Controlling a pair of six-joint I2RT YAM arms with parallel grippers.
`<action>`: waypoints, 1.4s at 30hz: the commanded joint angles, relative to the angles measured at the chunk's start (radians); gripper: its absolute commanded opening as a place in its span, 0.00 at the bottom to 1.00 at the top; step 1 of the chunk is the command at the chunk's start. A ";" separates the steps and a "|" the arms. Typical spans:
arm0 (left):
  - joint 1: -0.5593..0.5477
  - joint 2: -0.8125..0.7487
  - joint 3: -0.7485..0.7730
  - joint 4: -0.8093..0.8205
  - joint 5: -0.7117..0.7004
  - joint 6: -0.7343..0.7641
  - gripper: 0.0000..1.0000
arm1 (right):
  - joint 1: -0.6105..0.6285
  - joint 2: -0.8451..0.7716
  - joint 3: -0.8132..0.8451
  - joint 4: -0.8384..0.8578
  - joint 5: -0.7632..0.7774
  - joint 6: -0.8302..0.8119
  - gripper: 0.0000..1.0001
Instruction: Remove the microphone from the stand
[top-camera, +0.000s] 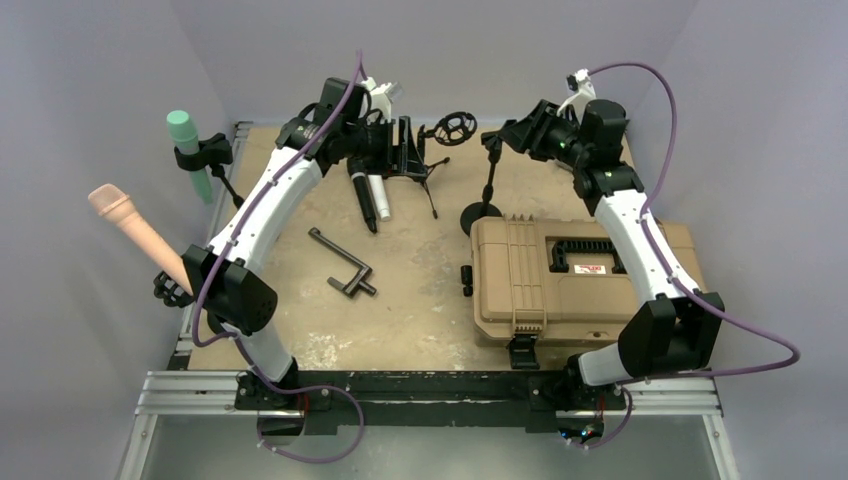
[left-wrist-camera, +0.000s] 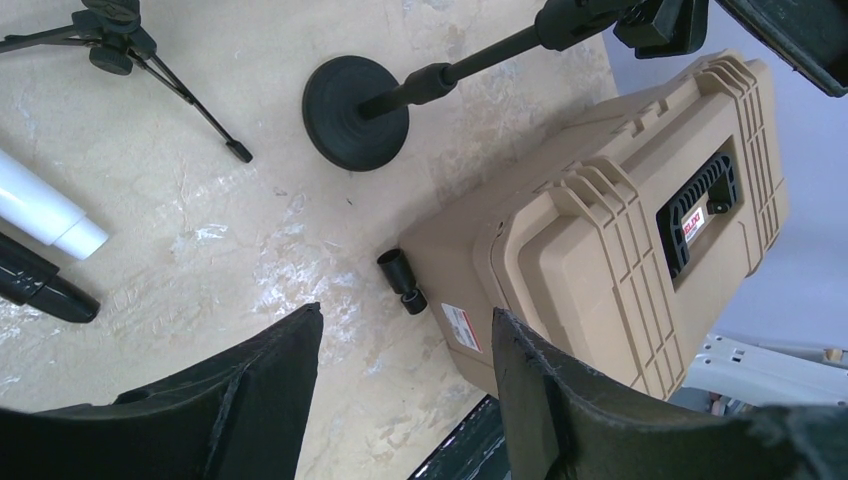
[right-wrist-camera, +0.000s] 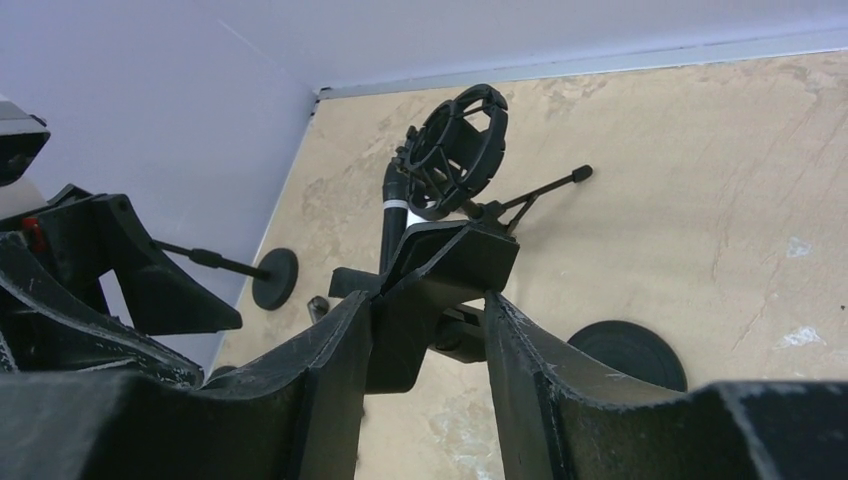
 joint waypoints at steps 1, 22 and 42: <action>-0.002 -0.022 -0.007 0.032 0.019 0.013 0.61 | -0.002 0.006 -0.019 -0.050 0.045 -0.075 0.42; -0.002 -0.023 -0.010 0.035 0.024 0.016 0.61 | 0.011 0.042 -0.152 -0.163 0.200 -0.205 0.41; -0.002 -0.035 -0.011 0.037 0.026 0.022 0.61 | 0.108 0.054 -0.259 -0.196 0.436 -0.259 0.41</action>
